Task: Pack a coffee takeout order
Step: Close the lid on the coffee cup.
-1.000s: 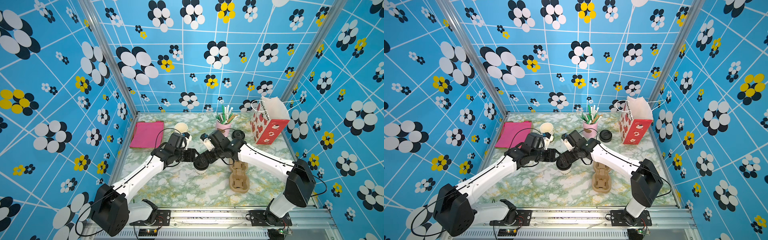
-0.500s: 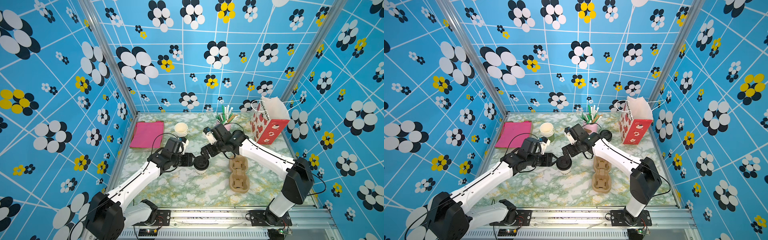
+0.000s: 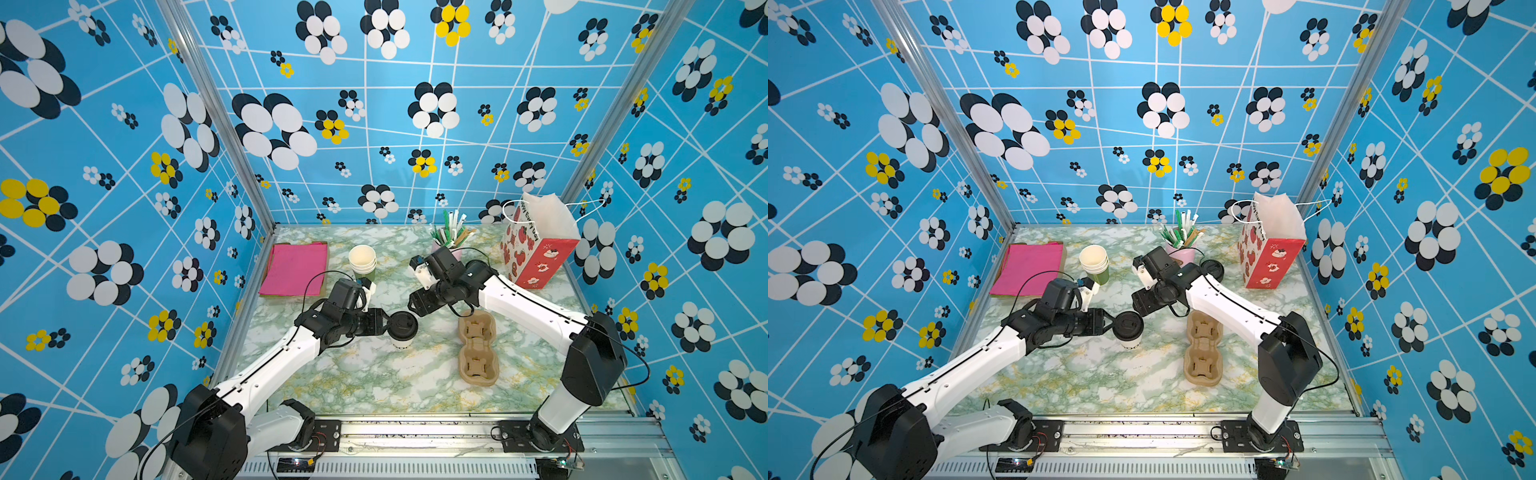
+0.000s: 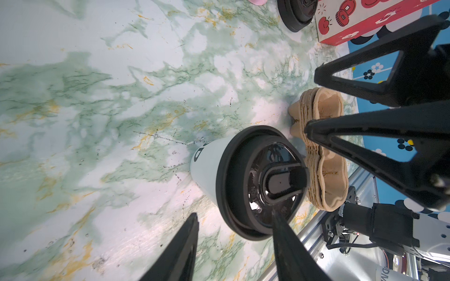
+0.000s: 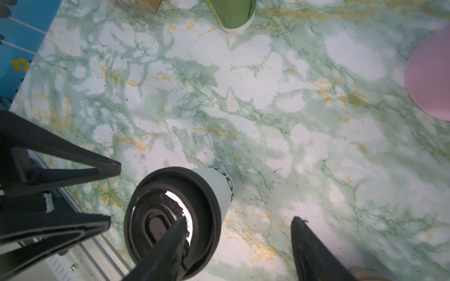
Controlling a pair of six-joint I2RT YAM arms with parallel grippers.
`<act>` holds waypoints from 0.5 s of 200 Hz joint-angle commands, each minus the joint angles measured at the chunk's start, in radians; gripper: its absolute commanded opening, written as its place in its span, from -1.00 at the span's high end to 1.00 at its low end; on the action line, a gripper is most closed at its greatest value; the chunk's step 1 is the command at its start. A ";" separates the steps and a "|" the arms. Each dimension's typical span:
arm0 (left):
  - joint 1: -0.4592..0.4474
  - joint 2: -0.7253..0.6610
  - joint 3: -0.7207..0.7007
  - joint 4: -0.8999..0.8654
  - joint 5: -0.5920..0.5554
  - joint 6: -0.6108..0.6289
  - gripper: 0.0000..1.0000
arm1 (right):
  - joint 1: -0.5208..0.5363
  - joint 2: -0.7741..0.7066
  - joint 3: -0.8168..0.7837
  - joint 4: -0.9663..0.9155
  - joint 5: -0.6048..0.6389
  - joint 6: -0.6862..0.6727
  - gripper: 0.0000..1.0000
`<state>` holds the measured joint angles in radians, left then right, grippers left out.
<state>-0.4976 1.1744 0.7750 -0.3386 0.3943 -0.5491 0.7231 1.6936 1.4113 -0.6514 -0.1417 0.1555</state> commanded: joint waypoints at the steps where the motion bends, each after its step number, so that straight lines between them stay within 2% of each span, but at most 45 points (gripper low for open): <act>1: 0.005 0.008 -0.010 0.032 0.025 -0.012 -0.01 | -0.011 0.011 -0.022 -0.028 -0.034 0.018 -0.28; 27: 0.005 0.024 0.001 0.045 0.035 -0.011 0.03 | -0.011 0.014 -0.017 -0.021 -0.061 0.024 -0.18; 100: 0.005 0.051 0.007 0.017 0.030 0.011 0.11 | -0.011 0.023 -0.017 -0.014 -0.088 0.006 -0.13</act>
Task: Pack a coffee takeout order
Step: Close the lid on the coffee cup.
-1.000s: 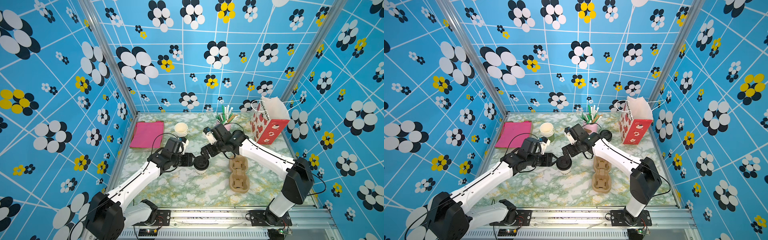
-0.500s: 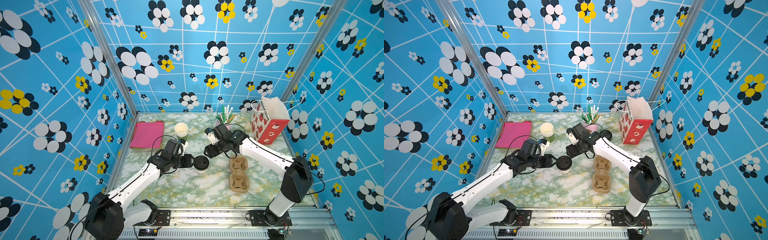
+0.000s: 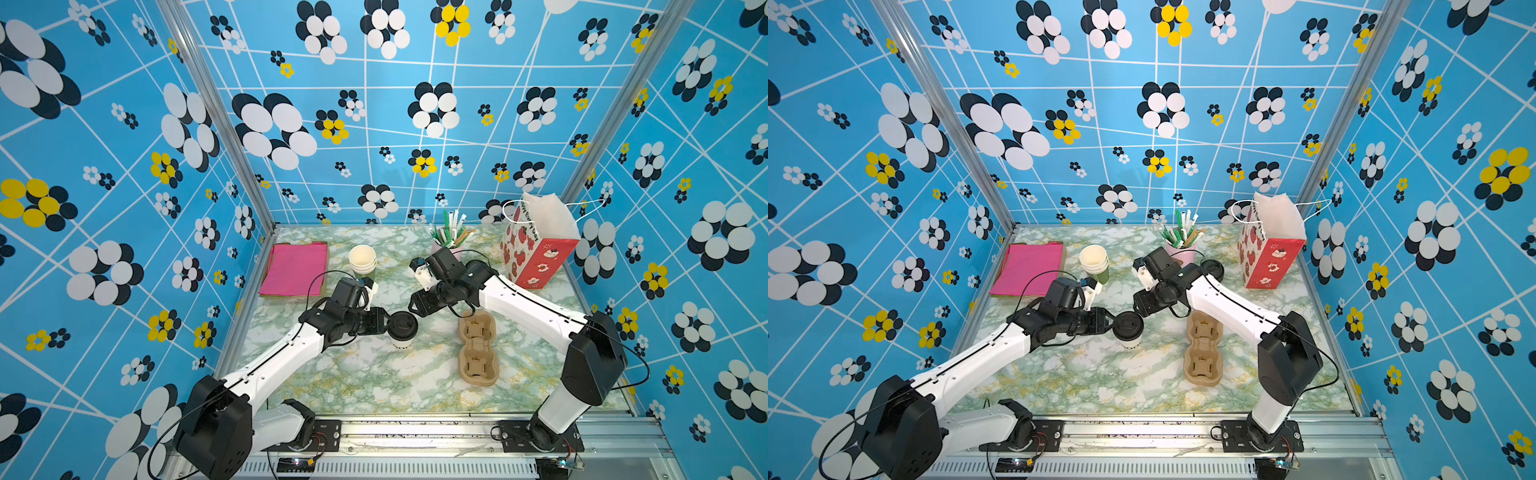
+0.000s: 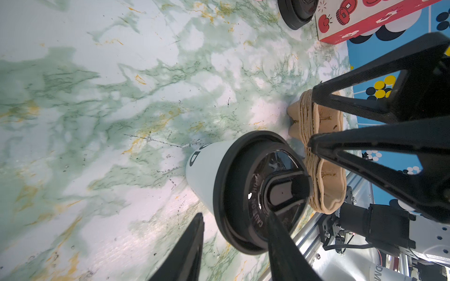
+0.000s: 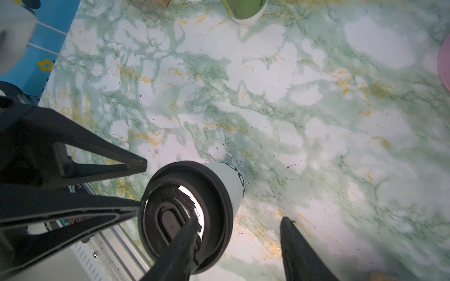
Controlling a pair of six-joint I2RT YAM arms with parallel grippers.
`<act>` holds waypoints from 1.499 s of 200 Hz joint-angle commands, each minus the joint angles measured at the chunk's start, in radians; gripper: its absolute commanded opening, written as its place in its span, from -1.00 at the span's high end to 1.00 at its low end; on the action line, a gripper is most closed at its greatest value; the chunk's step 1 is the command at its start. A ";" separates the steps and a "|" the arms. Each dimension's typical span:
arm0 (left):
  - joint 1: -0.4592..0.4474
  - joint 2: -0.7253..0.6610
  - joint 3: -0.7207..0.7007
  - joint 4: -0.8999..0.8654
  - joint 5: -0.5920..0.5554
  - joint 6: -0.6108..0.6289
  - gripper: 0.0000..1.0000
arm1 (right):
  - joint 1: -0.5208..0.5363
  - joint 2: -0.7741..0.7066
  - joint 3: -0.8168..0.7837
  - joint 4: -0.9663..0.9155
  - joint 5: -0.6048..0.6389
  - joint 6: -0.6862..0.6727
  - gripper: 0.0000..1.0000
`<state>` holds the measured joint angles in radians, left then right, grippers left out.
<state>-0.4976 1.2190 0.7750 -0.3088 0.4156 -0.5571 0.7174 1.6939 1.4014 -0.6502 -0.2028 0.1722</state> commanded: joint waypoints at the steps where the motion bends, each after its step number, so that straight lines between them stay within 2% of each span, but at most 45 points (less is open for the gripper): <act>1: 0.005 0.007 0.007 -0.014 0.009 0.019 0.12 | -0.006 0.023 -0.006 -0.016 -0.028 -0.012 -0.13; 106: -0.006 0.042 0.018 -0.036 -0.001 0.038 0.11 | 0.025 0.064 -0.006 -0.082 0.004 -0.062 -0.10; 113: -0.007 0.044 0.021 -0.040 -0.004 0.041 0.20 | 0.025 0.064 -0.004 -0.087 0.005 -0.066 -0.09; 217: -0.021 0.060 0.001 -0.110 -0.093 0.058 0.28 | 0.050 0.071 -0.077 -0.148 0.086 -0.094 -0.09; 265: -0.024 0.074 -0.026 -0.090 -0.087 0.043 0.30 | 0.054 0.064 -0.132 -0.127 0.073 -0.073 -0.08; 300: -0.025 0.070 -0.008 -0.088 -0.080 0.047 0.31 | 0.054 0.056 -0.108 -0.107 0.047 -0.065 -0.08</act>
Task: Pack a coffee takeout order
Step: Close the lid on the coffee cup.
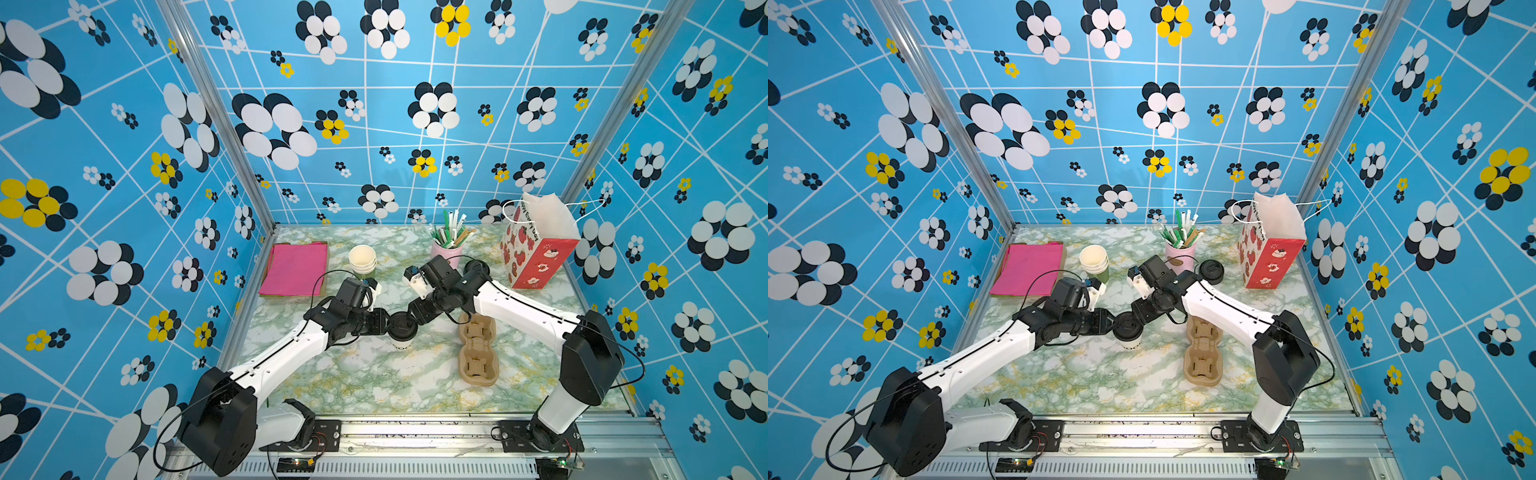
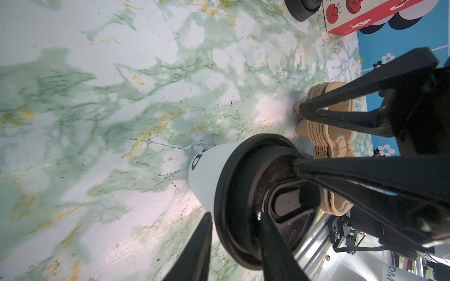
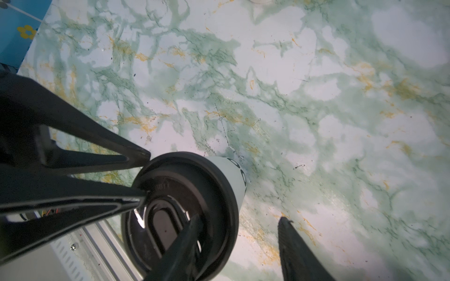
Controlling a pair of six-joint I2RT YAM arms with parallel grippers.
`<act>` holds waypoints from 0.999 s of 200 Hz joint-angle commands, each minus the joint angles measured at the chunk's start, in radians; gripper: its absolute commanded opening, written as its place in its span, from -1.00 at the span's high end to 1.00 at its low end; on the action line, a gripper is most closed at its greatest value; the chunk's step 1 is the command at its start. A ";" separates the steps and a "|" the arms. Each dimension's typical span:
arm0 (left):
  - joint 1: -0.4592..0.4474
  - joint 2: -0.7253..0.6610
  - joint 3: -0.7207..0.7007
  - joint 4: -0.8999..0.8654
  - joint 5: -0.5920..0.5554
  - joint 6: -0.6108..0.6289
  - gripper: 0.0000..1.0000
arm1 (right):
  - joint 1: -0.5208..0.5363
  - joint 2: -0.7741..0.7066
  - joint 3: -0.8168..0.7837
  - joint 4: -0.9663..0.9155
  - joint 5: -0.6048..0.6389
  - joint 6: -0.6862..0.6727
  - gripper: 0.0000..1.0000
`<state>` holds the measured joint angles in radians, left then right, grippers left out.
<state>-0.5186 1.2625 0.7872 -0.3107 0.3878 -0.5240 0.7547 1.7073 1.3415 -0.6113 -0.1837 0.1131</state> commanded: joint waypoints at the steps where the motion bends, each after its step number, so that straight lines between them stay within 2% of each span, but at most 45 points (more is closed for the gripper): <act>1: -0.004 0.025 -0.019 -0.087 -0.052 0.014 0.31 | 0.017 0.042 -0.047 -0.146 0.028 -0.006 -0.08; 54: -0.006 0.024 0.022 -0.091 -0.044 0.030 0.29 | 0.017 0.029 0.018 -0.101 0.011 0.005 -0.09; 81: -0.006 0.031 0.048 -0.091 -0.037 0.032 0.28 | 0.017 0.037 0.056 -0.091 0.002 0.012 -0.16; 150: -0.006 0.027 0.090 -0.084 -0.026 0.050 0.15 | 0.017 0.016 0.106 -0.059 -0.003 0.001 -0.26; 154: -0.005 0.027 0.094 -0.085 -0.026 0.052 0.06 | 0.017 0.013 0.107 -0.057 -0.002 0.001 -0.26; 200: 0.004 -0.001 0.159 -0.143 -0.065 0.097 -0.27 | 0.017 -0.055 0.098 -0.051 -0.014 -0.072 -0.43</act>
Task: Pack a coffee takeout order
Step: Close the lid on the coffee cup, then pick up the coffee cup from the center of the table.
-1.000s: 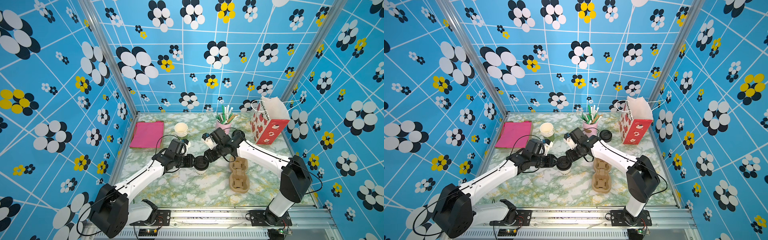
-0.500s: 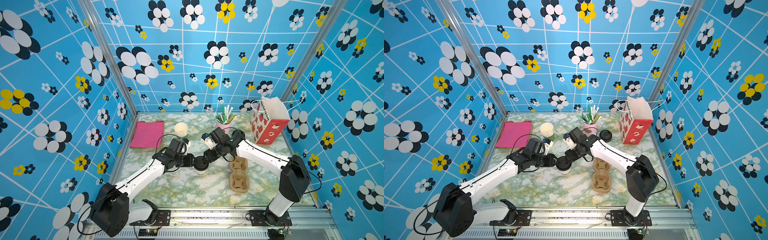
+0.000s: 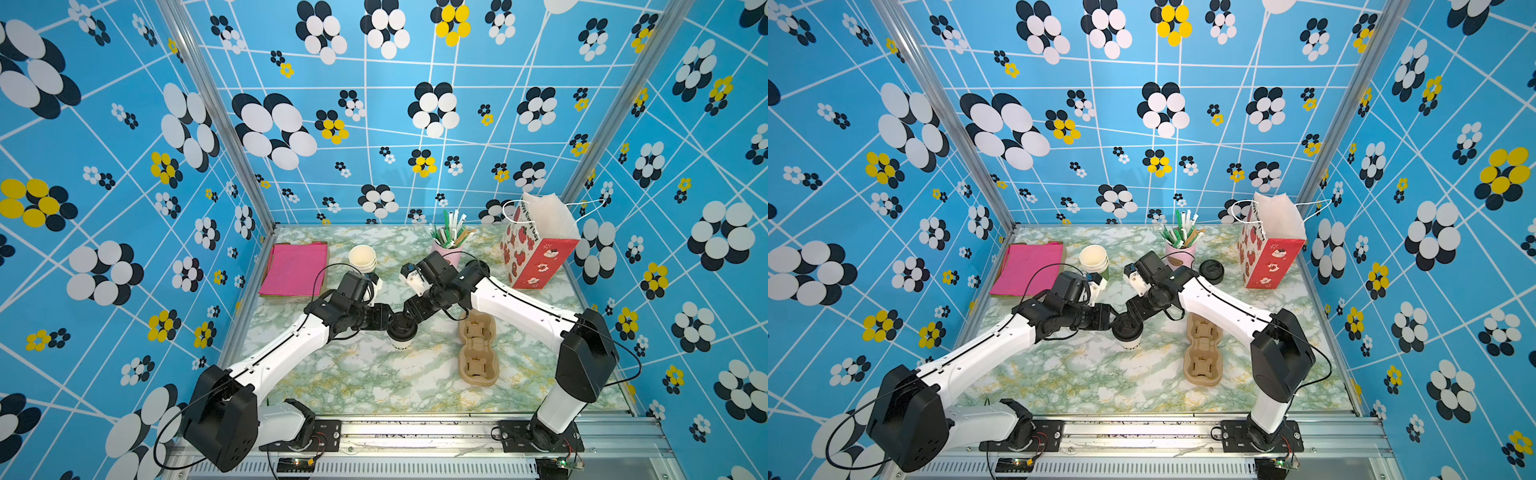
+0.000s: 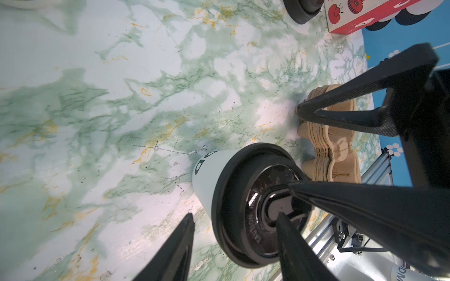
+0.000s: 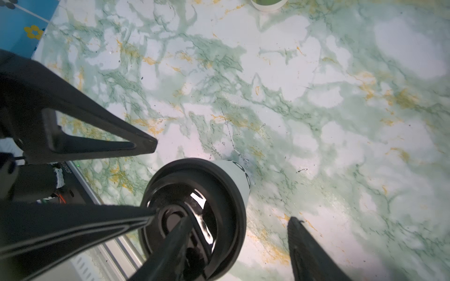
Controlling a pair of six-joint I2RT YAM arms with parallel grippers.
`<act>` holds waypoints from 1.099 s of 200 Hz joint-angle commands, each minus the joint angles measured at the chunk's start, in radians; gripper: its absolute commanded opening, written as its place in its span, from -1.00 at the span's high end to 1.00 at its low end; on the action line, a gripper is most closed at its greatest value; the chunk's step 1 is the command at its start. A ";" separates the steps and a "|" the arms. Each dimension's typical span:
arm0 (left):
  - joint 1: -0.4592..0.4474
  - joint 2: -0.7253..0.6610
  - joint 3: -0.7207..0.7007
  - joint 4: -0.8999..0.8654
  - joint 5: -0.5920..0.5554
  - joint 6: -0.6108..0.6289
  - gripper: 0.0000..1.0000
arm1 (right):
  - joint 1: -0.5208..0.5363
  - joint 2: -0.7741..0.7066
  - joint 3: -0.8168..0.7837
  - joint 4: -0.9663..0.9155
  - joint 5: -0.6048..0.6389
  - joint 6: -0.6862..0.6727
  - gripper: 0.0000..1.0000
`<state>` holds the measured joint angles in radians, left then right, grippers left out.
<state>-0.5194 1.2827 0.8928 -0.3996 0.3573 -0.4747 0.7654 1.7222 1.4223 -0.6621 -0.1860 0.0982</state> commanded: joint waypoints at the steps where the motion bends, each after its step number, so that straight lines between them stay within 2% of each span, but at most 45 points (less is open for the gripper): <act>1: 0.005 -0.023 0.055 -0.055 -0.035 0.049 -0.28 | 0.006 -0.072 0.015 0.000 -0.012 -0.062 -0.44; 33: 0.053 -0.080 0.053 -0.093 -0.050 0.097 -0.50 | 0.006 -0.123 -0.028 -0.011 -0.078 -0.218 -0.89; 45: 0.078 -0.110 0.045 -0.103 -0.049 0.108 -0.57 | 0.006 -0.127 -0.032 -0.026 -0.081 -0.286 -0.98; 66: 0.118 -0.170 0.018 -0.102 -0.048 0.114 -0.71 | 0.006 -0.134 -0.043 -0.032 -0.099 -0.424 -0.98; 89: 0.150 -0.234 -0.020 -0.093 -0.057 0.108 -0.86 | 0.006 -0.136 -0.066 -0.014 -0.181 -0.585 -0.98; 124: 0.169 -0.298 -0.062 -0.078 -0.060 0.103 -0.99 | 0.006 -0.127 -0.085 0.037 -0.212 -0.731 -0.98; 172: 0.171 -0.342 -0.094 -0.025 -0.030 0.119 -0.99 | 0.006 -0.056 -0.044 0.013 -0.218 -0.806 -0.99; 220: 0.172 -0.397 -0.111 -0.020 -0.092 0.125 -0.99 | 0.006 -0.017 -0.028 0.018 -0.236 -0.812 -0.99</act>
<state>-0.3553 0.9169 0.8051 -0.4484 0.2970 -0.3714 0.7654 1.6871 1.3582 -0.6373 -0.3836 -0.6914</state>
